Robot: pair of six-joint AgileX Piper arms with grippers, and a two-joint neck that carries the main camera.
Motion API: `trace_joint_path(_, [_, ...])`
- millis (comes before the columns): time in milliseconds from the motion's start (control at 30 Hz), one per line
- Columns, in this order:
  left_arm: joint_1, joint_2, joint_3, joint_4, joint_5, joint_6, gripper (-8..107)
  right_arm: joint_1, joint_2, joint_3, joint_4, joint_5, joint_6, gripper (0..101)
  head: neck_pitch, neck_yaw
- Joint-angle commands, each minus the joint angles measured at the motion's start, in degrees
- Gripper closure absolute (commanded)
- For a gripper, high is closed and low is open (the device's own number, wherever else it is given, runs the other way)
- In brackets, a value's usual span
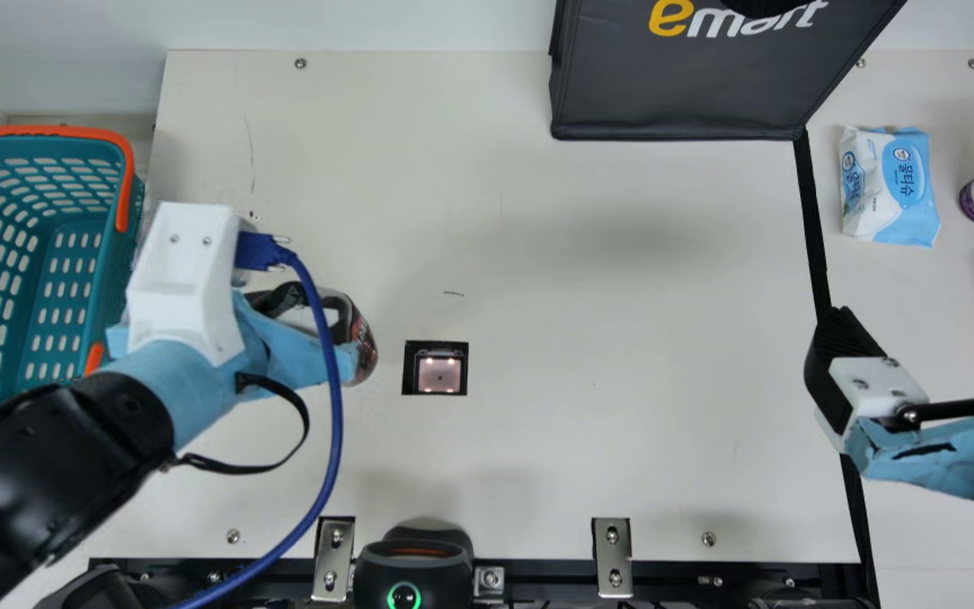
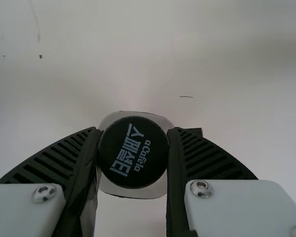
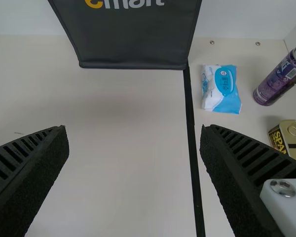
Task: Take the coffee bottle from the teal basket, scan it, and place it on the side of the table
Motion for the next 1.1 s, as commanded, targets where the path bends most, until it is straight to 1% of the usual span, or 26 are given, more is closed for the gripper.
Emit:
trace_joint_path(0, [-2.61, 0.40, -0.23, 0.65, 0.27, -1.96, 107, 0.00, 0.00, 0.00, 0.00, 0.00, 0.00, 6, -1.66, 0.09])
trace_joint_path(267, [-9.67, 2.33, -0.96, 2.92, 1.15, -8.37, 107, 0.00, 0.00, 0.00, 0.00, 0.00, 0.00, 6, -1.66, 0.09])
trace_joint_path(467, [-13.62, 4.06, -0.83, 5.10, 0.75, -13.78, 107, 0.00, 0.00, 0.00, 0.00, 0.00, 0.00, 6, -1.66, 0.09])
trace_joint_path(767, [-17.09, 6.24, -0.52, 8.34, 0.26, -21.20, 107, 0.00, 0.00, 0.00, 0.00, 0.00, 0.00, 6, -1.66, 0.09])
trace_joint_path(1067, [-19.10, 8.03, -0.31, 11.53, 0.22, -26.76, 107, 0.00, 0.00, 0.00, 0.00, 0.00, 0.00, 6, -1.66, 0.09])
